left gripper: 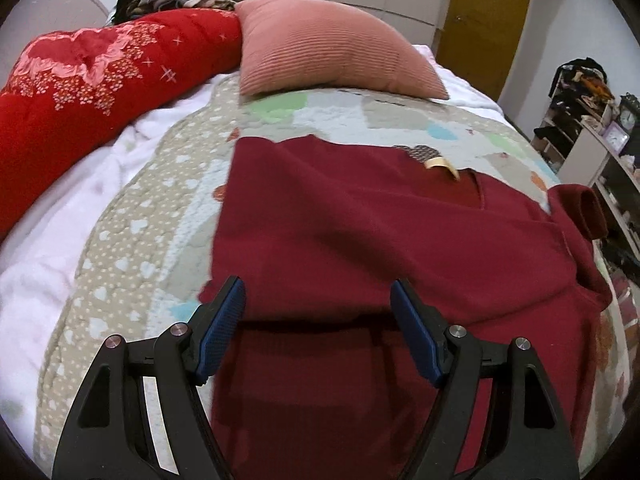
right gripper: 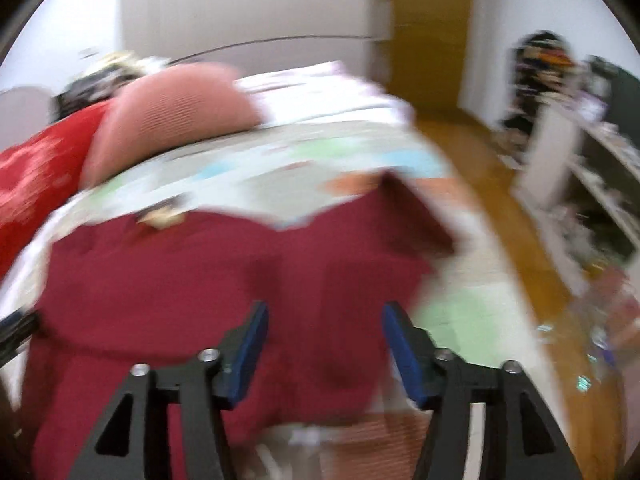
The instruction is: Fold small clothes
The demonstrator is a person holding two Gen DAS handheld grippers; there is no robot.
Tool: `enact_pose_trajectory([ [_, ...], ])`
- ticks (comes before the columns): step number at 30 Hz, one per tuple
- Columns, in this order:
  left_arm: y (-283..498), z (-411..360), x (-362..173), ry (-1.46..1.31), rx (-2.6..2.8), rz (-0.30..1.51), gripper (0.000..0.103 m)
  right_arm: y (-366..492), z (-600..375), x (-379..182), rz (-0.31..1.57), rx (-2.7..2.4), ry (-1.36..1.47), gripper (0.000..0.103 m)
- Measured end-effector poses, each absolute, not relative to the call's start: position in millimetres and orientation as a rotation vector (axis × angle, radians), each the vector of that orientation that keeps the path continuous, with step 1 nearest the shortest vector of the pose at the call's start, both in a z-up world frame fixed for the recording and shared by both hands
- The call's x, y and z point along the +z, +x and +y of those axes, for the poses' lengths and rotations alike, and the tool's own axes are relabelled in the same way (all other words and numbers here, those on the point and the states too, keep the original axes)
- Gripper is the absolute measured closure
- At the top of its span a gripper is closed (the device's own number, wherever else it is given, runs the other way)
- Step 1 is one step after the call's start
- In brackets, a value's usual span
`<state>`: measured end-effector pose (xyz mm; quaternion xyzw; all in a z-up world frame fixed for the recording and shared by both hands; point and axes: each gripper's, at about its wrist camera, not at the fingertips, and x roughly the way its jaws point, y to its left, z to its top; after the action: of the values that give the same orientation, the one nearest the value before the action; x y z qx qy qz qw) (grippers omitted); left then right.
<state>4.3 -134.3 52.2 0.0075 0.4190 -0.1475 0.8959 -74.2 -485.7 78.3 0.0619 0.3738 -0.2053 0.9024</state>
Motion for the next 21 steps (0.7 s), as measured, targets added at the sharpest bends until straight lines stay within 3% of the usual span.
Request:
enact_pose_trajectory([
  [5, 3.2, -141.9, 56.2, -0.015, -0.325, 0.862, 0.027, -70.6, -546.7, 71.3, 0.778, -0.493, 0.208, 0.042],
  [10, 4.7, -146.3, 56.0, -0.007, -0.325, 0.866, 0.027, -66.3, -579.9, 59.4, 0.720, -0.383, 0.550, 0.042],
  [17, 4.7, -145.5, 50.7, 0.014, -0.326, 0.878, 0.027, -14.0, -561.3, 66.4, 0.688, -0.417, 0.413, 0.042],
  [21, 4.6, -144.3, 51.1, 0.024, -0.323, 0.874, 0.027, -3.2, -585.2, 65.8, 0.648, -0.385, 0.599, 0.031],
])
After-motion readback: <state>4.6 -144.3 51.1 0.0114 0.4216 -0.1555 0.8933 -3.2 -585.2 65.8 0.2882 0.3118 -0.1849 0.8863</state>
